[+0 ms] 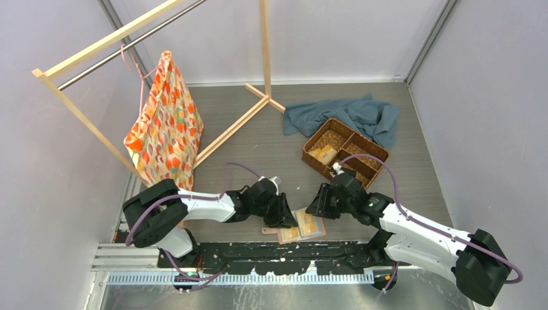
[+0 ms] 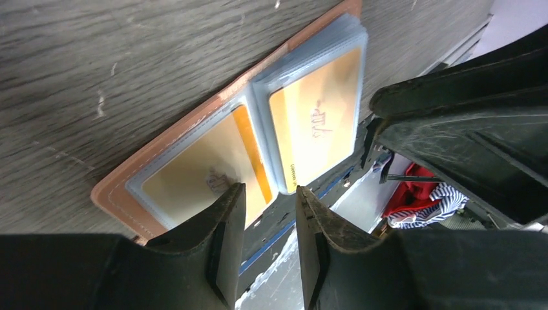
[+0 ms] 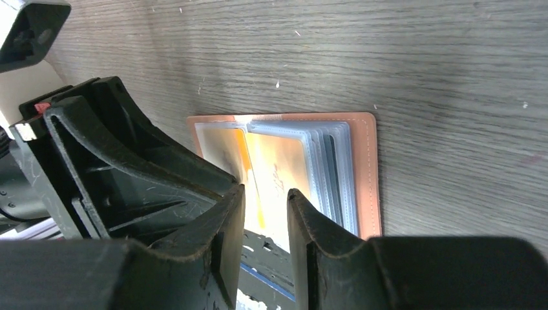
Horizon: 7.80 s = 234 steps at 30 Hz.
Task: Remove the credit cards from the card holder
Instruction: Remove the credit card from the card holder, then place the credit card in the storage box.
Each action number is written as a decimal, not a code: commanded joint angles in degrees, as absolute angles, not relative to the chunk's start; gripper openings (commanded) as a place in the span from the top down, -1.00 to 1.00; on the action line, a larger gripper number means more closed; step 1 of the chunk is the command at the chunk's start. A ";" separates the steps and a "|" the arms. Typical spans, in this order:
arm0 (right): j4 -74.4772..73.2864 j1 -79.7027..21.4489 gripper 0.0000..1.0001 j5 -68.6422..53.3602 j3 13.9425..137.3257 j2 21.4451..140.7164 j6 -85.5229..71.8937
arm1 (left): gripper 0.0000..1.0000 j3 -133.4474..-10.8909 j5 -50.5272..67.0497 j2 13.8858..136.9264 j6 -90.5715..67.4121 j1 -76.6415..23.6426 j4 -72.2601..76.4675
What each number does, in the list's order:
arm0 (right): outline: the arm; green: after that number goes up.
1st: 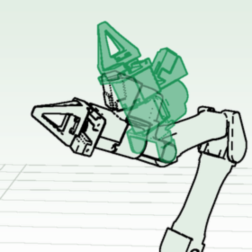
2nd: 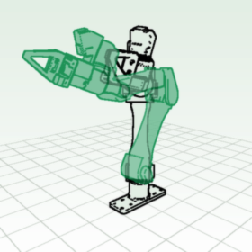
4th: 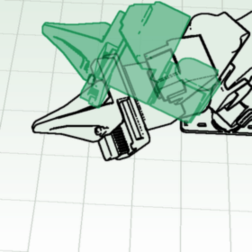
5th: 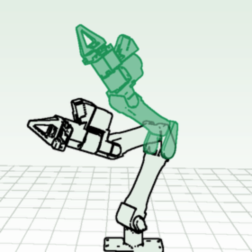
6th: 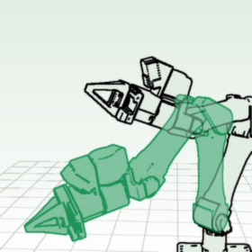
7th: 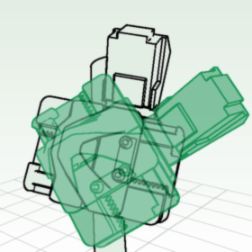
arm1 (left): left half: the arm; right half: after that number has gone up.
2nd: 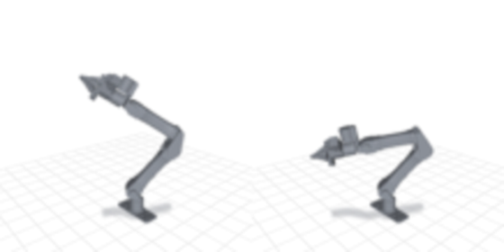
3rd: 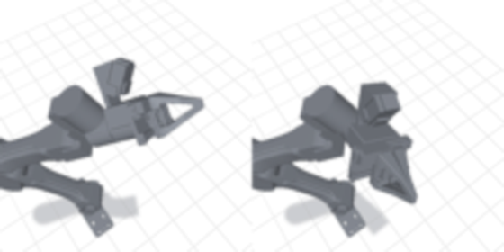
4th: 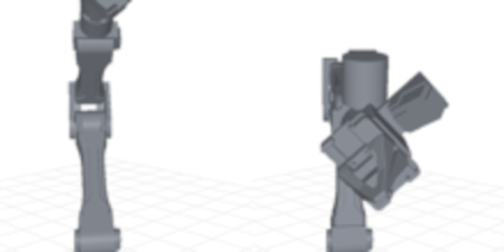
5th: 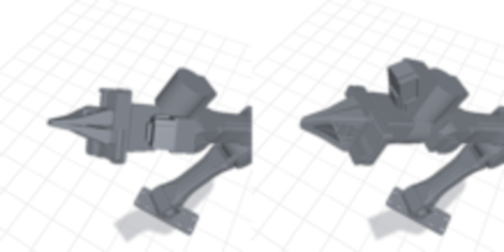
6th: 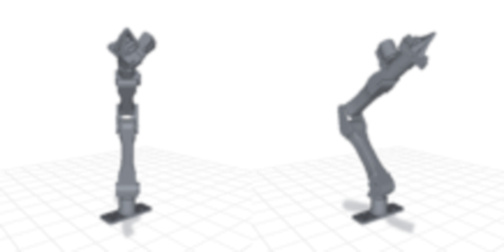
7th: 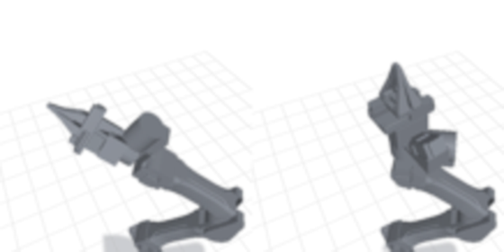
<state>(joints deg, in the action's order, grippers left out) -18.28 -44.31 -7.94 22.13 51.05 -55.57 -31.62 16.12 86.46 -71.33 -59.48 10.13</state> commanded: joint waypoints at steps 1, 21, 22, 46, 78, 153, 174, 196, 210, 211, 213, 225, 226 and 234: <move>-14.90 -44.71 0.30 -9.14 20.97 52.08 -54.67 | 0.28 -31.31 14.66 87.12 -73.57 -59.15 18.35; -17.20 -44.74 0.33 -7.36 17.73 49.69 -54.44 | 0.28 -29.27 15.01 88.93 -74.62 -58.80 21.63; -17.08 -44.75 0.34 -7.57 17.67 49.81 -54.37 | 0.28 -29.27 15.10 89.00 -74.67 -58.84 21.78; -12.38 -45.28 0.36 -12.52 15.94 53.27 -54.22 | 0.34 -27.75 14.86 91.52 -75.97 -58.64 25.93; -4.76 -45.66 0.44 -12.83 11.89 58.53 -57.96 | 0.99 -15.99 13.52 86.92 -76.33 -56.89 38.24; -2.64 -46.73 0.50 -14.41 21.32 59.41 -56.68 | 0.56 -13.93 19.13 80.09 -70.54 -52.47 32.80; -0.60 -47.00 0.50 -17.03 21.71 61.62 -56.14 | 0.99 -14.89 18.61 82.85 -70.92 -52.38 31.80; 2.79 -48.21 0.59 -12.39 16.08 66.04 -59.24 | 0.99 -13.01 18.98 79.24 -68.78 -51.25 27.57; 4.71 -48.20 0.59 -12.40 15.77 67.29 -59.45 | 0.99 -11.65 16.07 66.41 -65.85 -50.06 15.48; 4.74 -48.27 0.59 -12.39 15.74 67.32 -59.34 | 0.99 -11.56 15.94 65.67 -65.57 -49.91 14.49; 4.82 -48.23 0.59 -12.39 15.74 67.34 -59.34 | 0.99 -11.29 15.90 64.08 -65.18 -49.56 12.93; 3.21 -48.25 0.59 -12.48 16.41 65.69 -58.89 | 0.99 -10.67 16.03 52.58 -63.72 -48.63 0.98; 2.84 -48.25 0.59 -12.48 16.54 65.31 -58.82 | 0.99 -10.84 15.93 51.21 -63.73 -48.54 0.29; -2.31 -48.25 0.39 -12.22 19.96 61.79 -57.66 | 0.99 -11.07 15.56 42.88 -64.47 -48.44 -6.44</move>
